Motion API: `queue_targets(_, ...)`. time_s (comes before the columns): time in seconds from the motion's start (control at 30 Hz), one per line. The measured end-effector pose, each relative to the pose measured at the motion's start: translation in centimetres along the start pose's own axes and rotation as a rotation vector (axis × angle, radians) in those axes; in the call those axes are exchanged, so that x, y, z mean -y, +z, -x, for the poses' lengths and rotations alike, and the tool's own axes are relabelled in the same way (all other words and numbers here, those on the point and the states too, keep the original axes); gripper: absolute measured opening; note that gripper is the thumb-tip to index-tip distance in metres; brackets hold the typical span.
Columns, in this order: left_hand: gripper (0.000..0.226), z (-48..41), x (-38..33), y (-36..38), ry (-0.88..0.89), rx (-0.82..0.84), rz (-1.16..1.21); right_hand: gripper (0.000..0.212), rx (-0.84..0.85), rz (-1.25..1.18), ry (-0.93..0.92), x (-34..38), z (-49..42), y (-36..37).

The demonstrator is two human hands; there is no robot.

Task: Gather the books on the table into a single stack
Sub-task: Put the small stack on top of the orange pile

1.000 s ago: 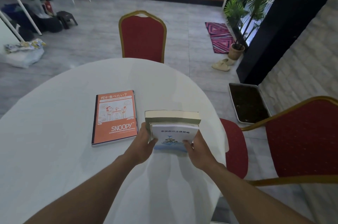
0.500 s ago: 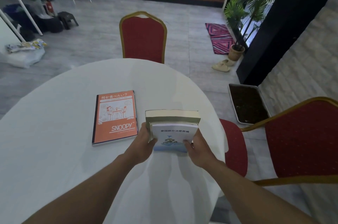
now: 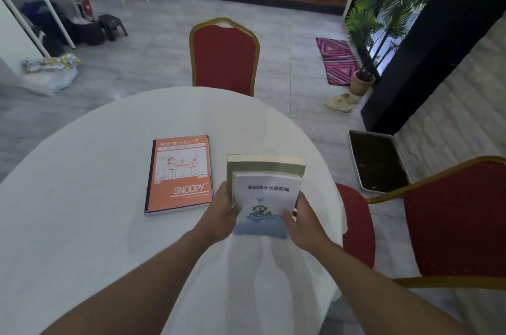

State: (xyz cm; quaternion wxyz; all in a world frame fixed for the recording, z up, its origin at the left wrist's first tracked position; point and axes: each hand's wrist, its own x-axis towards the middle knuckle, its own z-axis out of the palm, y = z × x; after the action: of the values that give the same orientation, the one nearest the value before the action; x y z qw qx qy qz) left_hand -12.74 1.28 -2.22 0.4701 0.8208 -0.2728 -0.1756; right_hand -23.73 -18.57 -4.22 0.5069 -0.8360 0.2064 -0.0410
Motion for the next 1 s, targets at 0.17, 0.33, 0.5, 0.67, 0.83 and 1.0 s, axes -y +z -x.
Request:
queue_targets(0.17,0.036,0.2,0.7,-1.8,-0.148,-0.049,0.053,0.04,0.042,-0.145,0.129,1.6,-1.5,1.9)
queue_targets(0.33,0.027,0.2,3.1,-3.8,-0.281,-0.126,0.035,0.027,0.06,-0.243,0.217,2.9,-3.2,5.8)
queue_targets(0.5,0.049,-1.1,8.3,-6.0,-0.377,-0.213,-0.053,0.03,0.107,-0.232,0.27,5.0,-6.0,9.9)
queue_targets(0.67,0.061,-3.6,14.4,-8.5,-0.476,-0.271,-0.102,0.028,0.126,-0.16,0.24,7.3,-9.7,13.5)
queue_targets(0.83,0.04,-5.0,11.5,-12.5,-0.575,-0.294,-0.138,0.032,0.127,-0.119,0.235,8.6,-13.2,16.8)
queue_targets(1.0,0.036,-6.4,13.6,-13.9,-0.607,-0.305,-0.175,0.052,0.125,-0.059,0.249,8.7,-15.7,19.4)
